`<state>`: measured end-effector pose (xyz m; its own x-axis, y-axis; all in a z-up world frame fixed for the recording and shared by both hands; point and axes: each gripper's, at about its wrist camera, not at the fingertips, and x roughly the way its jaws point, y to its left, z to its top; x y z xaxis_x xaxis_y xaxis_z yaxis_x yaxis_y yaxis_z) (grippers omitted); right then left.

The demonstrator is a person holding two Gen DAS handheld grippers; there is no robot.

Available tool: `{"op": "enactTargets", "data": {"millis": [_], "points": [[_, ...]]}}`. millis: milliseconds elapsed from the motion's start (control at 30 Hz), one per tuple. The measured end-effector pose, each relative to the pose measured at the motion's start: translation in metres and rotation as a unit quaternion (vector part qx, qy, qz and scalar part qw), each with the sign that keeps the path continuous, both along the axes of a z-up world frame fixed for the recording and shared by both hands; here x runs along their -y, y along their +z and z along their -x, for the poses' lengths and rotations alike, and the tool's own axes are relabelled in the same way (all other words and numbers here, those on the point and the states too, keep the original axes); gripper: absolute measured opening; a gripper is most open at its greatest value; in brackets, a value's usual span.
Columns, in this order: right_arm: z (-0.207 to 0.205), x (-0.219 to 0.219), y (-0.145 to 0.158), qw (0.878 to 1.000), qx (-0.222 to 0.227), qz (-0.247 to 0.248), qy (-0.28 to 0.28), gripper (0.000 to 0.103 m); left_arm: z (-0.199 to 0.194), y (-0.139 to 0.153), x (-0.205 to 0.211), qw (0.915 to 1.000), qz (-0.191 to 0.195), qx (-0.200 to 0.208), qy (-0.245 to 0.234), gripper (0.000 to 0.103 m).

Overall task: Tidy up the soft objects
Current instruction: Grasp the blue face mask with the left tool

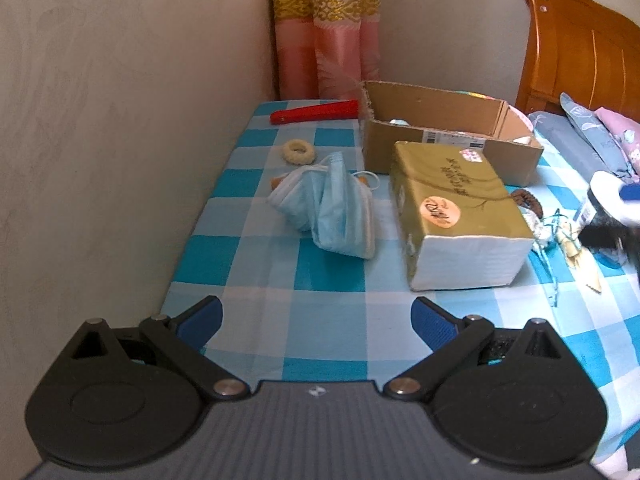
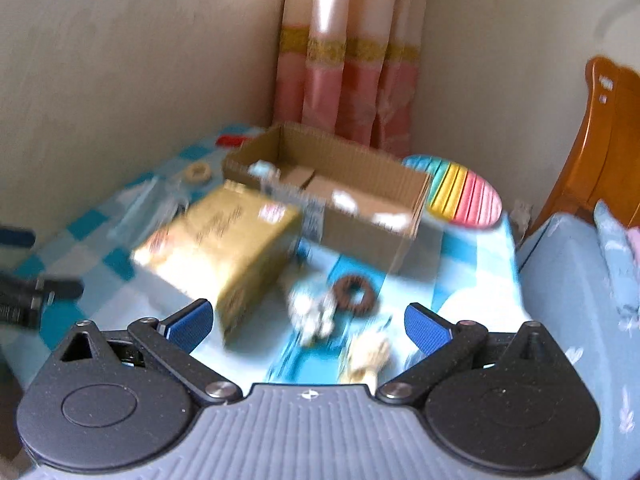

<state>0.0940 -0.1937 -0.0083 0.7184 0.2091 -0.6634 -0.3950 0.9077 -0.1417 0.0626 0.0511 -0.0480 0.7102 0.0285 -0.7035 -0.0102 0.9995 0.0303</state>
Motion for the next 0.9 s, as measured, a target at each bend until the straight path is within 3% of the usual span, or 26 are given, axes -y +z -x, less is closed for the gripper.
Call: {"op": "enactTargets", "data": {"millis": [200, 367, 667, 900], "points": [[0.014, 0.008, -0.025, 0.999, -0.012, 0.0, -0.029, 0.103, -0.01, -0.003, -0.001, 0.9999, -0.013, 0.003, 0.005, 0.1], [0.023, 0.007, -0.04, 0.999, -0.019, 0.018, -0.02, 0.103, -0.02, -0.003, -0.003, 0.9996, -0.022, 0.014, 0.011, 0.1], [0.019, 0.011, -0.051, 0.999, -0.024, 0.013, -0.019, 0.103, -0.043, 0.004, -0.006, 0.999, -0.004, 0.041, 0.017, 0.096], [0.014, 0.017, -0.058, 0.999, -0.029, 0.016, -0.024, 0.103, -0.065, -0.008, -0.003, 0.9995, 0.018, 0.019, 0.014, 0.066]]}}
